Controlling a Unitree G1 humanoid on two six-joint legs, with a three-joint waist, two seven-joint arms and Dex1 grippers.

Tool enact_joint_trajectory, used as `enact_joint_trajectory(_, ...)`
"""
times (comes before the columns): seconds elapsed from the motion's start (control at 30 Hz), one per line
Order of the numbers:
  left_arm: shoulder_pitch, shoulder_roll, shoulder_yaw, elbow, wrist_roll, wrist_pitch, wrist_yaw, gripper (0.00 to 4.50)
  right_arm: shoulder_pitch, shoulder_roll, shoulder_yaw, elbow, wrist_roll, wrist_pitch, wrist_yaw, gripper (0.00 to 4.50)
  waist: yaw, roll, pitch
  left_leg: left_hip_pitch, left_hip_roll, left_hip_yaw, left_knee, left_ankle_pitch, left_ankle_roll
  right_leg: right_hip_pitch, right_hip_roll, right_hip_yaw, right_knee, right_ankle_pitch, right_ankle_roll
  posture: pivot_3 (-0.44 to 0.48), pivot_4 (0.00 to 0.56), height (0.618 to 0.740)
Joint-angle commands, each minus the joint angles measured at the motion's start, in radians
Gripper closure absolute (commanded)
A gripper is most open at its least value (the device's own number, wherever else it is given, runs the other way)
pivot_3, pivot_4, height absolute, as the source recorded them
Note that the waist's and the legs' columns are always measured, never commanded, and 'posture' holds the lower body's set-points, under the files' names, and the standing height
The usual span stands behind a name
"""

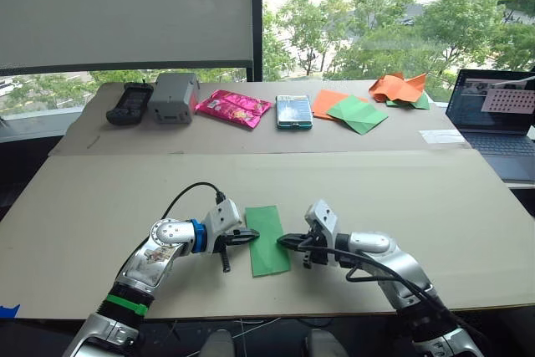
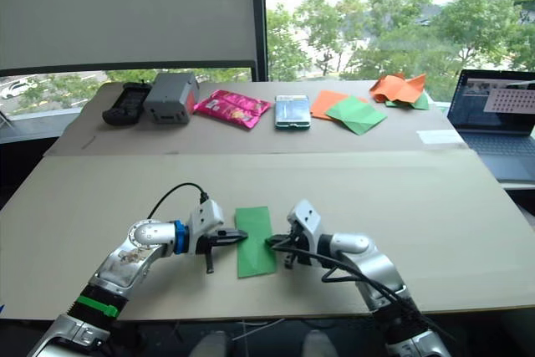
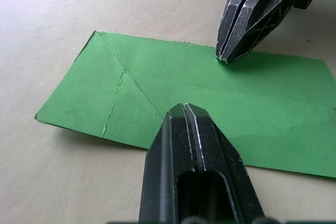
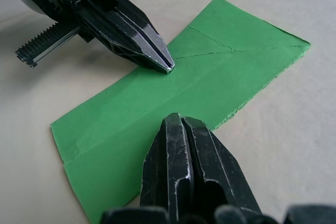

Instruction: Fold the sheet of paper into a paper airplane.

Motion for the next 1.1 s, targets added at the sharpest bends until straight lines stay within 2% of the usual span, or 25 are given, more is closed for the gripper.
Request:
enact_joint_trajectory(0.03, -0.003, 0.006, -0.012, 0.019, 0.025, 0.007, 0.0, 4.5, 0.048, -0.028, 0.044, -0.02, 0.008, 0.053, 0.028, 4.46, 0.0, 0.0, 0.0, 0.0, 0.0, 0.0, 0.0, 0.0, 0.0, 0.0, 0.0, 0.0, 0.0, 0.0, 0.0, 0.0, 0.15, 0.718)
enact_joint_trajectory(0.5, -0.006, 0.002, -0.014, 0.02, 0.025, 0.008, -0.001, 4.5, 0.134, -0.11, 0.061, -0.132, 0.047, 0.089, 0.057, 4.46, 0.001, -0.002, 0.001, 0.0, 0.0, 0.0, 0.0, 0.0, 0.0, -0.001, -0.001, 0.0, -0.001, 0.0, 0.0, 0.0, 0.15, 0.718)
enact_joint_trajectory(0.83, -0.015, 0.001, -0.015, 0.027, 0.025, 0.006, -0.007, 4.5, 0.142, -0.13, 0.069, -0.159, 0.068, 0.104, 0.049, 4.46, 0.0, -0.005, 0.003, 0.0, 0.0, 0.0, 0.0, 0.0, 0.0, -0.002, -0.001, 0.0, -0.002, 0.0, 0.0, 0.0, 0.15, 0.718)
enact_joint_trajectory(0.97, -0.02, -0.002, -0.013, 0.03, 0.023, 0.005, -0.007, 4.5, 0.128, -0.118, 0.044, -0.163, 0.078, 0.102, 0.028, 4.46, 0.0, -0.006, 0.003, 0.0, 0.0, 0.0, 0.0, 0.0, 0.0, -0.002, -0.001, 0.0, -0.002, 0.0, 0.0, 0.0, 0.15, 0.718)
enact_joint_trajectory(1.1, -0.019, -0.003, 0.001, 0.013, 0.004, 0.01, -0.011, 4.5, 0.108, -0.101, -0.042, -0.211, 0.144, 0.113, 0.006, 4.46, 0.001, -0.007, 0.005, -0.001, 0.0, 0.0, 0.0, 0.0, 0.0, -0.003, -0.001, 0.0, -0.002, 0.0, 0.0, 0.0, 0.15, 0.718)
